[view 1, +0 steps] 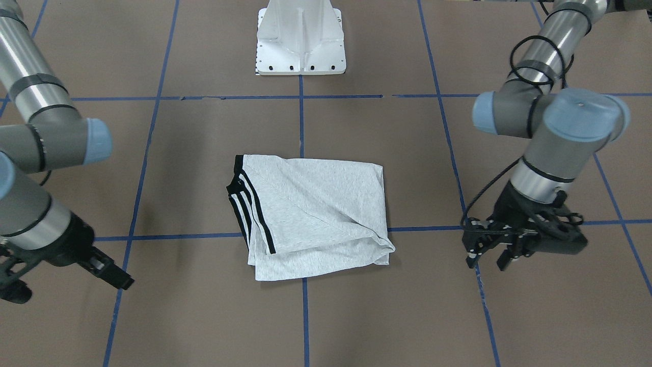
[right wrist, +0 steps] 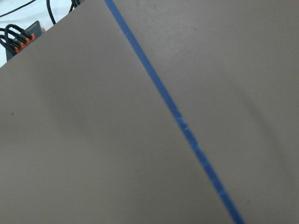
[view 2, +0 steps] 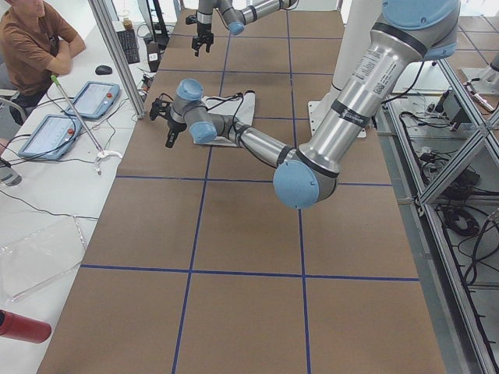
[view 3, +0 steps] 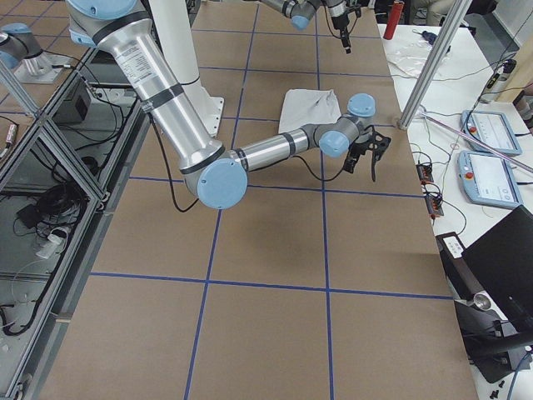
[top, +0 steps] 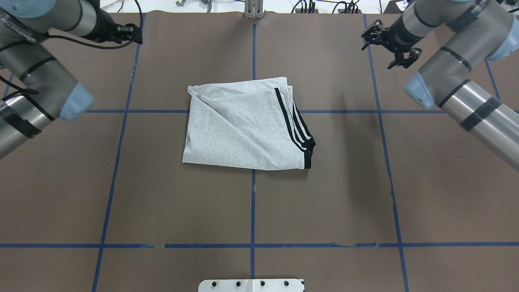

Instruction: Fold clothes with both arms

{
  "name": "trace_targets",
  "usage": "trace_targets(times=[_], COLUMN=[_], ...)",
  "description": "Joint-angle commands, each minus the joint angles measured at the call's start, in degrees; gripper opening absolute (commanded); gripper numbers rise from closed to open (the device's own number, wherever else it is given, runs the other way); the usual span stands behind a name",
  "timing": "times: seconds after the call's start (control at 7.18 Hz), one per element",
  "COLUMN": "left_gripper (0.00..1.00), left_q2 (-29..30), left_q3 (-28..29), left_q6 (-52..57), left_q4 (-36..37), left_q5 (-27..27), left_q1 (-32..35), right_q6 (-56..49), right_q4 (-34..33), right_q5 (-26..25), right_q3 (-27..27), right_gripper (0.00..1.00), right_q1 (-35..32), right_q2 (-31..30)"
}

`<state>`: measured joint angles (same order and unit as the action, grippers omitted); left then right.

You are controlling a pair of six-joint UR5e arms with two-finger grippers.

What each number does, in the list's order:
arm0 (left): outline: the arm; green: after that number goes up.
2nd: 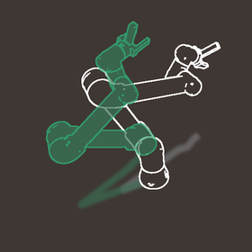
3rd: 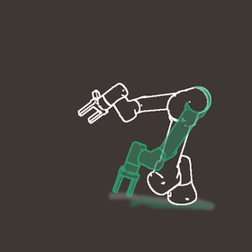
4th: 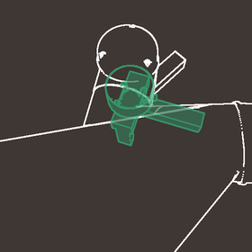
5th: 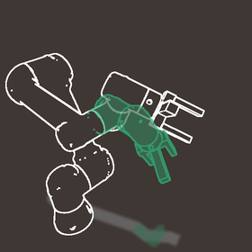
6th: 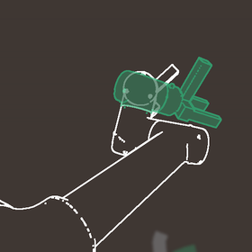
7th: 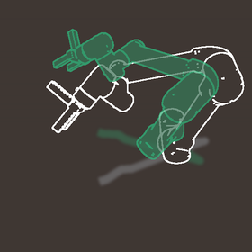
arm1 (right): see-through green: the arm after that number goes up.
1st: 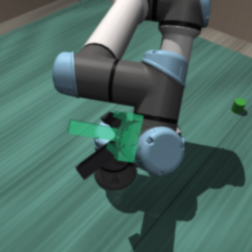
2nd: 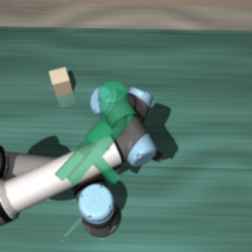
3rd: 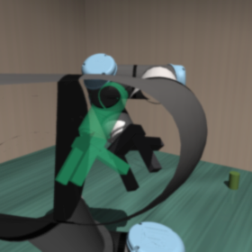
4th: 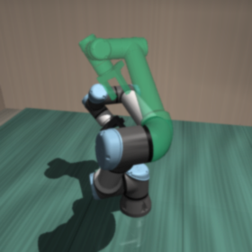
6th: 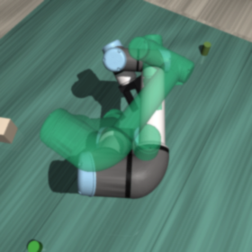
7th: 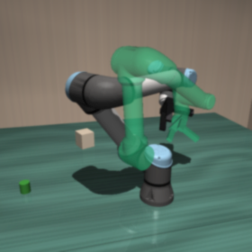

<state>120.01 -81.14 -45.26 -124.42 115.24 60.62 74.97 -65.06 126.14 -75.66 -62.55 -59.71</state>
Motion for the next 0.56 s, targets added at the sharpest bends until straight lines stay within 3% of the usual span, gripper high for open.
trace_targets(times=[0.0, 0.28, 0.42], left_gripper=[0.66, 0.69, 0.72], left_q2=[-9.0, -12.8, -16.9], left_q3=[-3.0, -5.3, -9.6], left_q6=[21.4, 39.1, 48.7], left_q4=[0.5, 9.2, 16.0], left_q5=[9.1, 12.0, 12.1], left_q1=[9.1, 14.5, 18.6], right_q6=[-25.9, -46.6, -58.1], right_q4=[-5.7, -12.7, -16.6], right_q5=[4.3, 4.4, 4.4], right_q3=[-1.2, -2.7, -3.5], right_gripper=[1.0, 1.0, 1.0], right_q1=[-8.6, -14.9, -17.8], right_q2=[-6.6, -11.4, -14.0])
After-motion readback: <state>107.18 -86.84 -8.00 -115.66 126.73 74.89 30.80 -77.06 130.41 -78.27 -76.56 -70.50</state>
